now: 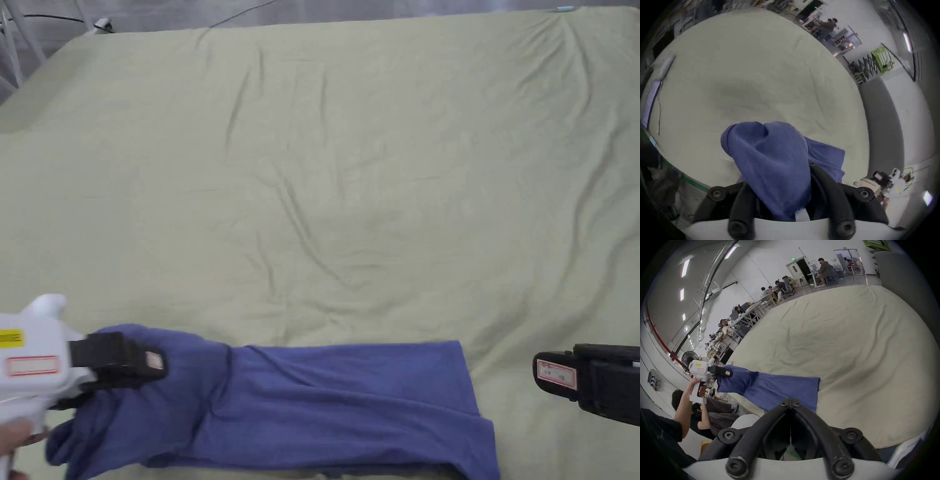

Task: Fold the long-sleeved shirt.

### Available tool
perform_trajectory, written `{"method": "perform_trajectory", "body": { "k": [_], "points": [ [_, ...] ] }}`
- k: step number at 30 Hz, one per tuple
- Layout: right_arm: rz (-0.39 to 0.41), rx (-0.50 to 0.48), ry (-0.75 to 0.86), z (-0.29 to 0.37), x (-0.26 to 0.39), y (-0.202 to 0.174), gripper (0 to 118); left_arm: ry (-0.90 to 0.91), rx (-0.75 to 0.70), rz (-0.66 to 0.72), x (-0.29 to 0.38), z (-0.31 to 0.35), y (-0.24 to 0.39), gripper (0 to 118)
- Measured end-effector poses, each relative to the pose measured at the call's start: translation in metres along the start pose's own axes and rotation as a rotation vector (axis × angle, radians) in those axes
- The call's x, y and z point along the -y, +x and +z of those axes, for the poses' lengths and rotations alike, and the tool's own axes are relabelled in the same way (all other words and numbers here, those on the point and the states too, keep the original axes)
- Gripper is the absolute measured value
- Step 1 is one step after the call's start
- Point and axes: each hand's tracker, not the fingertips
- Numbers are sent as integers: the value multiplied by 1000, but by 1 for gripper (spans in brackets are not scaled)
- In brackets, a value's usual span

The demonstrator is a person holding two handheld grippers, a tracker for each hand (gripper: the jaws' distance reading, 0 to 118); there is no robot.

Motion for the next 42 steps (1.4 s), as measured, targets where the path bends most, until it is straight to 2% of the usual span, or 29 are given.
{"method": "perform_trajectory", "body": {
  "k": [6, 10, 14, 15, 16, 17, 19, 20, 21, 24, 25, 26, 28, 29, 31, 33, 37, 40, 42],
  "points": [
    [-46, 11, 23, 19, 8, 17, 0, -91, -116, -107, 33, -102, 110, 17],
    [-77, 25, 43, 33, 14, 29, 0, -112, -102, -62, 42, -152, 141, 17],
    [-95, 31, 45, 41, 24, 39, 0, -88, -199, -63, 50, -179, 167, 18],
    [-101, 28, 43, 42, 26, 42, 0, -90, -210, -73, 55, -184, 172, 29],
    [-107, 26, 43, 42, 28, 43, 0, -84, -193, -90, 58, -188, 174, 55],
    [-111, 22, 42, 41, 30, 44, 0, -60, -110, -109, 61, -188, 170, 76],
    [-114, 17, 40, 41, 31, 45, 0, -78, 105, -62, 62, -185, 174, 96],
    [-116, 14, 41, 41, 32, 45, 0, -83, 170, -68, 67, -176, 182, 114],
    [-117, 11, 44, 42, 31, 46, 0, -60, 189, -72, 68, -167, 185, 118],
    [-131, -6, 67, 47, 29, 48, 0, -35, 197, -78, 66, -136, 190, 118],
    [-139, -14, 82, 50, 28, 49, 0, -51, 209, -68, 63, -123, 186, 116],
    [-148, -27, 98, 53, 27, 50, 0, -44, 223, -57, 62, -108, 180, 104],
    [-164, -49, 117, 57, 25, 52, 0, 53, 246, -61, 60, -83, 170, 22],
    [-168, -56, 124, 59, 24, 53, 0, 99, 191, -89, 61, -75, 165, 0],
    [-168, -59, 130, 58, 23, 52, 0, 166, -53, -163, 67, -70, 159, 0],
    [-169, -61, 132, 57, 23, 52, 0, 140, -142, -201, 75, -84, 155, 0],
    [-181, -64, 124, 52, 23, 51, 0, -22, -34, -245, 98, -144, 171, 0],
    [-180, -52, 120, 55, 25, 49, 0, -115, -81, -293, 118, -198, 195, 0],
    [-178, -40, 124, 61, 25, 50, 0, -179, -63, -253, 132, -223, 208, 0]
  ]
}}
